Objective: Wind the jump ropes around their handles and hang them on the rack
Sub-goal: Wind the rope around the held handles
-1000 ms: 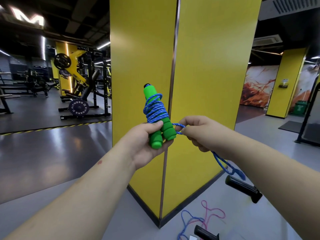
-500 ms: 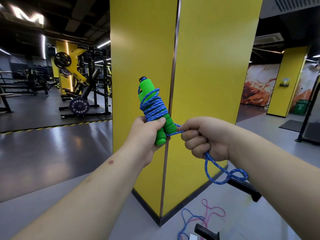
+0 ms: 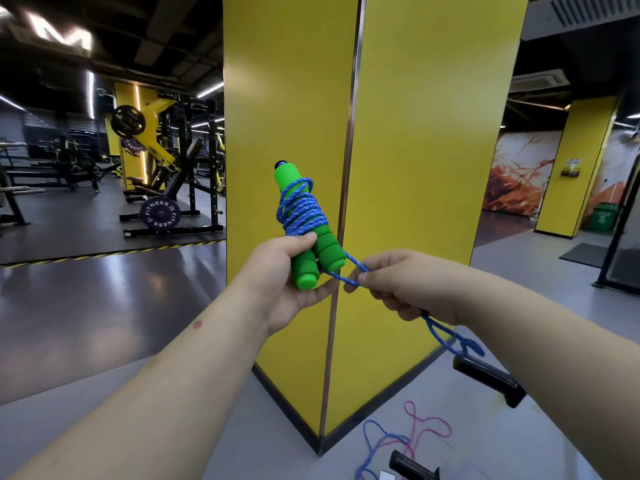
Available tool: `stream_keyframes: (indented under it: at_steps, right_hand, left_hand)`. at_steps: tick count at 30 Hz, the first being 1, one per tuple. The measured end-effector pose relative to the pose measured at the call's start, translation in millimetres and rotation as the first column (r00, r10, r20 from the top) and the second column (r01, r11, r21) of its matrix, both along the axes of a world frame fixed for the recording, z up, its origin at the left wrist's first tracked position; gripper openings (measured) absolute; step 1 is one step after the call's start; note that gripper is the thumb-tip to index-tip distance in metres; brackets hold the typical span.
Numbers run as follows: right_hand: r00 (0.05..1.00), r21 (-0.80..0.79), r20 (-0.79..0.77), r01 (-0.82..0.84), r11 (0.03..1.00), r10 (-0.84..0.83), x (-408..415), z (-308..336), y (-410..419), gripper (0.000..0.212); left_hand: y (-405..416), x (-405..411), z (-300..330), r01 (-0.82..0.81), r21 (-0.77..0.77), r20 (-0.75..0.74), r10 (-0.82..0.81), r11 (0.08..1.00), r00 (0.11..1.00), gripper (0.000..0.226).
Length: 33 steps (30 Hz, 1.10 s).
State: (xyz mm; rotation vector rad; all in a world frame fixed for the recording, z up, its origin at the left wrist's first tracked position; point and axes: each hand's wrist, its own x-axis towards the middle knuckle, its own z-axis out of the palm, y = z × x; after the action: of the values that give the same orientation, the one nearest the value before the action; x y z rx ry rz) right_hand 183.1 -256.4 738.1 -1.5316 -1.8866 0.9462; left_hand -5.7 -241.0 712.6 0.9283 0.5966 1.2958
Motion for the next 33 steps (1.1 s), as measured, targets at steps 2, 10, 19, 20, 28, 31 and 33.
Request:
stream_keyframes:
  at_steps: [2,10,19,20,28,31,33]
  right_hand:
    - [0.990,0.119,0.104,0.081,0.990,-0.094,-2,-1,0,0.027]
    - [0.919,0.498,0.332,0.022,0.867,-0.214,-7,14,-6,0.027]
    - [0.531,0.478,0.808,-0.340,0.810,-0.254,-13,19,-23,0.029]
    - [0.505,0.469,0.826,-0.366,0.804,-0.251,-15,25,-26,0.027]
    - [0.600,0.362,0.799,-0.421,0.832,-0.044,-11,60,-23,0.010]
    - [0.673,0.438,0.736,-0.401,0.805,-0.065,-9,63,-12,0.016]
    - [0.729,0.472,0.682,-0.378,0.796,-0.058,-8,61,-7,0.020]
  left_hand:
    - [-1,-1,-1,0.014,-0.023,0.004,-0.014,1.000,1.000,0.022]
    - [-2,-2,-5,0.008,0.058,-0.245,0.007,0.998,0.969,0.024]
    - [8,2,-11,-0.215,0.482,-0.701,0.521,0.850,0.487,0.031]
    - [6,3,-11,-0.178,0.535,-0.735,0.559,0.826,0.383,0.033]
    - [-6,4,-3,0.086,0.525,-0.832,0.489,0.847,0.263,0.025]
    - [-6,0,-1,0.151,0.400,-0.869,0.321,0.904,0.376,0.029]
    - [-6,-4,-1,0.212,0.304,-0.876,0.186,0.929,0.444,0.032]
